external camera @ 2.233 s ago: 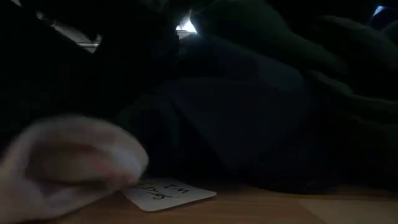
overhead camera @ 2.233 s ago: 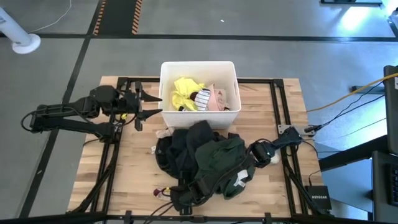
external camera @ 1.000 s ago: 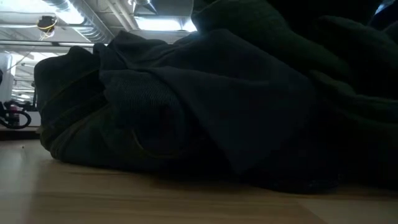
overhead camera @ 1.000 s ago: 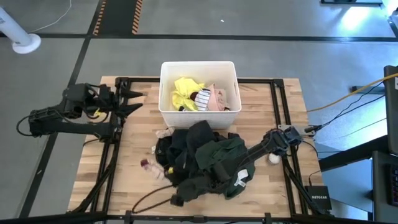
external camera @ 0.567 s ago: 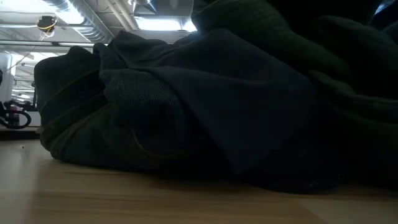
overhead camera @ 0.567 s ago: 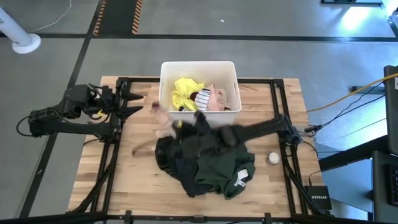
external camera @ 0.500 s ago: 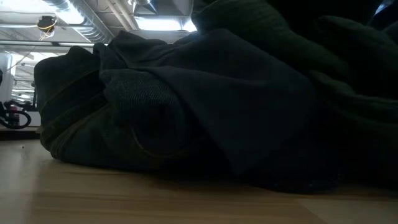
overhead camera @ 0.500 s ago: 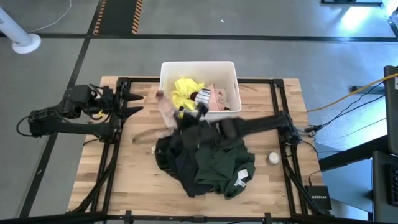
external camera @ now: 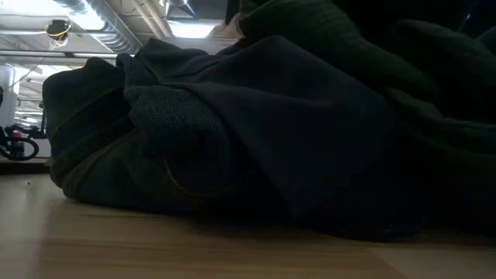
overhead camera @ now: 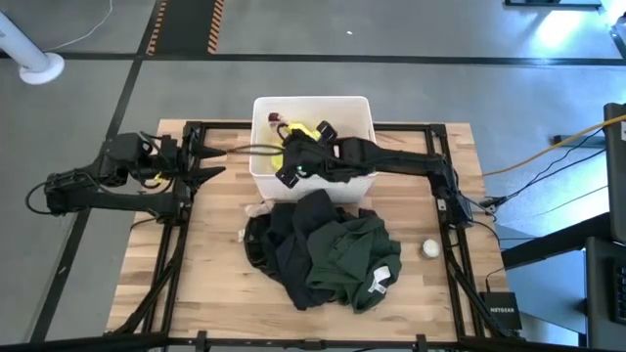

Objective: Sort clothes
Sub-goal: Put the bottom red sock into the white bin, then put the red sock into the white bin

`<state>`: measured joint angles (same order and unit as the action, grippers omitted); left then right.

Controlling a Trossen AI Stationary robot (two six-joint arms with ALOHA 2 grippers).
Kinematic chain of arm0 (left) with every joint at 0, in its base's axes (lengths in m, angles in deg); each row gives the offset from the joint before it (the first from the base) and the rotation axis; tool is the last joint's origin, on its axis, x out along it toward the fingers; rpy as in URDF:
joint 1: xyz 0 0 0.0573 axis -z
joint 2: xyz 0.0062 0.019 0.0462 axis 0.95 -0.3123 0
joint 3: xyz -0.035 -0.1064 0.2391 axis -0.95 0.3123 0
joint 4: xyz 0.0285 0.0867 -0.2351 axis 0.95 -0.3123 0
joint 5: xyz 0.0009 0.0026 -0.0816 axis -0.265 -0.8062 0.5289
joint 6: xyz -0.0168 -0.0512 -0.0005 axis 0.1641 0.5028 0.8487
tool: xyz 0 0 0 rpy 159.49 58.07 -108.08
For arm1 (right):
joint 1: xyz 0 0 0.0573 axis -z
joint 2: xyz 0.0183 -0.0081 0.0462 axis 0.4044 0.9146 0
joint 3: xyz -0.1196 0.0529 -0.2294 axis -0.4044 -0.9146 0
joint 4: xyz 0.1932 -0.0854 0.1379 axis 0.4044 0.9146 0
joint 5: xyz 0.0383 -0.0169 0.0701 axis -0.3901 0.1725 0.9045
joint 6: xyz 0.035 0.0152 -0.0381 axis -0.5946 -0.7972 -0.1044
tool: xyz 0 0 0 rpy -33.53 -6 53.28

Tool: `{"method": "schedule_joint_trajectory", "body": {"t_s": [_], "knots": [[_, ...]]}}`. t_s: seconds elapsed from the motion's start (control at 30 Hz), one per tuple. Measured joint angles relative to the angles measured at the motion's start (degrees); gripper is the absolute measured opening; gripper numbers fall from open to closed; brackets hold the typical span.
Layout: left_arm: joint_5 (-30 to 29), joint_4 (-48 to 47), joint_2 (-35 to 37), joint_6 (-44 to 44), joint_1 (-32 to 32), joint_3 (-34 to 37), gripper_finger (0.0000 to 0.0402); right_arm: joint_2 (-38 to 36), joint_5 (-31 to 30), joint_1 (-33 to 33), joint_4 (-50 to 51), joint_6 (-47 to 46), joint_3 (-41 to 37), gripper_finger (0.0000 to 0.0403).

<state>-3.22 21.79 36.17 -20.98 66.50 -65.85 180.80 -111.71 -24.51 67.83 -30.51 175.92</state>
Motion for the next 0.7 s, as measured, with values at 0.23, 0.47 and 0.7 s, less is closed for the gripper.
{"method": "schedule_joint_trajectory", "body": {"t_s": [0.23,0.47,0.7], "knots": [[0.0,-2.15,0.27,4.27,0.0,0.0,0.0182,0.0,1.45,1.98,-0.8,-5.05,0.0,0.0088],[0.0,-3.37,1.8,5.1,0.02,0.02,0.0182,0.0,3.39,1.23,-1.69,-4.21,0.0,0.0185],[0.0,-2.3,4.48,4.92,0.0,0.02,0.0182,1.13,14.94,-3.82,-10.73,1.52,-0.2,0.0226]]}}
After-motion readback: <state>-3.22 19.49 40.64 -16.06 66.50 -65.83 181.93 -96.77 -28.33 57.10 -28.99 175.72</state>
